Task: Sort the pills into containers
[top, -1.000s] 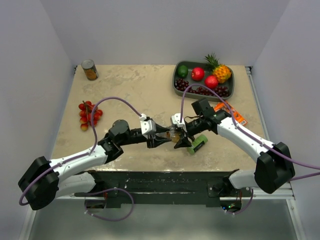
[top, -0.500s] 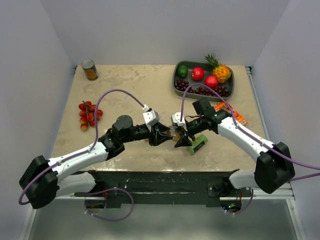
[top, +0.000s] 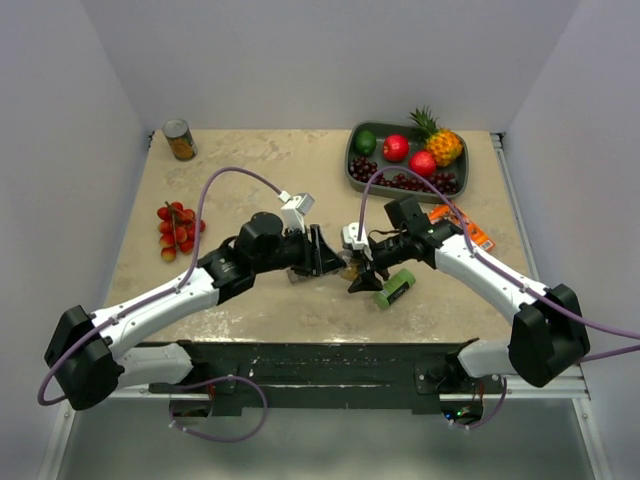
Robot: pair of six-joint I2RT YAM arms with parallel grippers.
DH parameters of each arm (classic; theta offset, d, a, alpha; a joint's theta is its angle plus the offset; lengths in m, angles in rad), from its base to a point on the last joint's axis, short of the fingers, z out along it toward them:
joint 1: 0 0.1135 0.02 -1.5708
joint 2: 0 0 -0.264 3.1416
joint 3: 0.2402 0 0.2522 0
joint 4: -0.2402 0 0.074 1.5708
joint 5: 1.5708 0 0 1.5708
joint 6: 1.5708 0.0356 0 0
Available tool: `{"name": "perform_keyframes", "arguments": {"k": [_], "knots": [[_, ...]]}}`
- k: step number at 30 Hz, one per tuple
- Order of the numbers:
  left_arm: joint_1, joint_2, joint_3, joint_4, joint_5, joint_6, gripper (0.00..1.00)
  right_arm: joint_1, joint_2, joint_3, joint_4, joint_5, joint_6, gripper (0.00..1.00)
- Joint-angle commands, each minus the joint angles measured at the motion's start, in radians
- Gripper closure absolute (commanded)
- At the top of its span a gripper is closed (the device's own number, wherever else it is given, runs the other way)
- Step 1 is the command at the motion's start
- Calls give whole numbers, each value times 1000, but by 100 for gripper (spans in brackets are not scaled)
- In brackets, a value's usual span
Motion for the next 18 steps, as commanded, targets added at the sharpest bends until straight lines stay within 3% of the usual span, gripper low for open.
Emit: {"name": "perform_keyframes", "arguments": {"k": [1,4,9,14,18], "knots": [[-2,-46,28,-18,-12,59,28,7,-24,2,38,-45,8,100],[0,-77,20,-18,45,203,12,9,-24,2,36,-49,8,100],[0,-193,-40,3,54,461,8,7,-24,2,30,-54,0,100],[0,-396,-240,241,215,780,8,6,-22,0,22,-62,-16,100],[0,-484,-409,535,263,882,0,7,-24,-1,12,-72,-32,100]]}}
